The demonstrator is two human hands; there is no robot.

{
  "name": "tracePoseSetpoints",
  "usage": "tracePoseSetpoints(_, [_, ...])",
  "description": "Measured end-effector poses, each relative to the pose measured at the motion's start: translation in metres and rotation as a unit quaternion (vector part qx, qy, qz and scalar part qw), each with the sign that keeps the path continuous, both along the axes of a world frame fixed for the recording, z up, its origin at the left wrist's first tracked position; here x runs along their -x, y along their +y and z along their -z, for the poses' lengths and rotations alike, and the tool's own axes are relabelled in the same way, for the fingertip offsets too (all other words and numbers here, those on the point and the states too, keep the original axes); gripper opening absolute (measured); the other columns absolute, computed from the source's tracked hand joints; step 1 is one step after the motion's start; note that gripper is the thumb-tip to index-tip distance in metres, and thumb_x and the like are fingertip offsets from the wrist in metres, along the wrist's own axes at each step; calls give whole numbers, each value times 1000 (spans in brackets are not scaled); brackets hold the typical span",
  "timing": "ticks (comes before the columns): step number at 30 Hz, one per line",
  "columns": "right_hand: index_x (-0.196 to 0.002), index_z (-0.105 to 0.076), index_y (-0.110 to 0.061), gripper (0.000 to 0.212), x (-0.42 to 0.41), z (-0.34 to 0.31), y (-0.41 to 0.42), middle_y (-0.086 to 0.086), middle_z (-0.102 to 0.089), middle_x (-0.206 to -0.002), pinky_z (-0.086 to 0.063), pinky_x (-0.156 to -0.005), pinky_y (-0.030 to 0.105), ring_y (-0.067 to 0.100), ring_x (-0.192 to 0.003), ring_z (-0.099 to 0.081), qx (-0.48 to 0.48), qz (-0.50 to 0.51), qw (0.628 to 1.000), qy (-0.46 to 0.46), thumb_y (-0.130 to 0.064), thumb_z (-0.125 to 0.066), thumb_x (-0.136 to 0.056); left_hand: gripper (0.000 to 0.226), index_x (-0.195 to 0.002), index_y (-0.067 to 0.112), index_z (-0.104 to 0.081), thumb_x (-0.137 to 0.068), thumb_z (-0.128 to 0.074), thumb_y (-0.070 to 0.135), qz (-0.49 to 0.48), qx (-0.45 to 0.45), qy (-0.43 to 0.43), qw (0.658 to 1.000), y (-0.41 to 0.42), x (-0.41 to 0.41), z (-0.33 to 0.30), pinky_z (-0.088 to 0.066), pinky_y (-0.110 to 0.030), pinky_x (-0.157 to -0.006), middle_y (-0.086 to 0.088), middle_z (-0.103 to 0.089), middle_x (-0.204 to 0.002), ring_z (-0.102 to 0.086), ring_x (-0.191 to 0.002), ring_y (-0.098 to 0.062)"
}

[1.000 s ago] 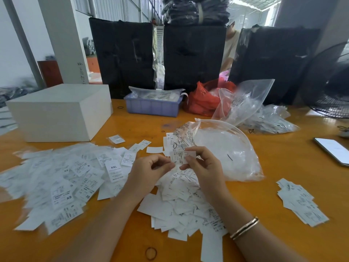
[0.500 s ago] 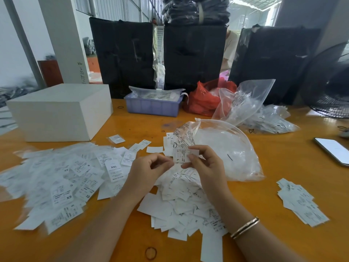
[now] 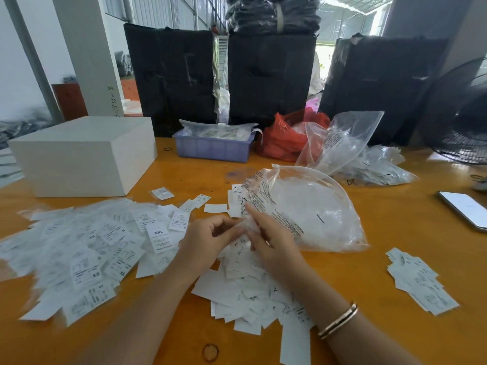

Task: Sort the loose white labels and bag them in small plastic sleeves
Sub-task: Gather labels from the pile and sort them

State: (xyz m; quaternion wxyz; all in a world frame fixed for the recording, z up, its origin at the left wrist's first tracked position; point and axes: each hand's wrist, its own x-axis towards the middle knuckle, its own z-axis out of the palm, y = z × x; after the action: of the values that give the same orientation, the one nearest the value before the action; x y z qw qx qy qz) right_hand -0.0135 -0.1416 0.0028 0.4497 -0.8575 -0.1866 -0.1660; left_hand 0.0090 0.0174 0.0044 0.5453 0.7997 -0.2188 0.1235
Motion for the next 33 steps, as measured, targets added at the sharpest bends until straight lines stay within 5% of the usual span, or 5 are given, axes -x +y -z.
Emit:
tracePoseSetpoints(9, [-144,-37,-27,54,-2,6,-1,-9,-47,-134,-32,-104,23,6,-120,-41,150,-16,988,-38,-8,-45,-94,3,-82,34,-67,-84,-65,32,-66,17,7,998,1,-3,1,-46,-10,-59,11,-67,-75,-60,-74,0])
tracePoseSetpoints(14, [-134,-51,-18,45,-12,-2,-17,0,-51,-134,-25,-104,30,17,-125,-41,187,192,952,-145,-20,-35,-92,10,-95,27,-66,-86,-64,31,-178,-16,-1,984,11,-7,-3,-45,-10,-52,15,-65,-82,-61,-71,-3])
tracePoseSetpoints(20, [-139,-42,-14,47,-34,-2,-46,4,-51,-137,-28,-104,34,24,-126,-41,249,327,912,24,-4,-40,-93,28,-118,20,-60,-90,-62,27,-367,-199,-53,907,40,-14,-3,-50,-26,-63,-7,-71,-97,-60,-71,-16])
tracePoseSetpoints(27, [-101,-57,-10,25,-37,3,-46,7,-60,-106,-36,-87,33,26,-103,-46,356,312,874,109,1,-41,-85,43,-128,22,-54,-86,-65,24,-454,-386,4,803,59,-25,7,-40,-39,-82,-8,-59,-122,-50,-109,-27])
tracePoseSetpoints(33, [-109,-58,-16,25,-41,8,-48,5,-55,-111,-32,-89,36,25,-105,-44,343,333,875,75,-13,-38,-94,22,-109,21,-67,-88,-62,20,-335,-317,-119,879,37,-22,7,-39,-34,-84,-6,-61,-117,-47,-108,-24])
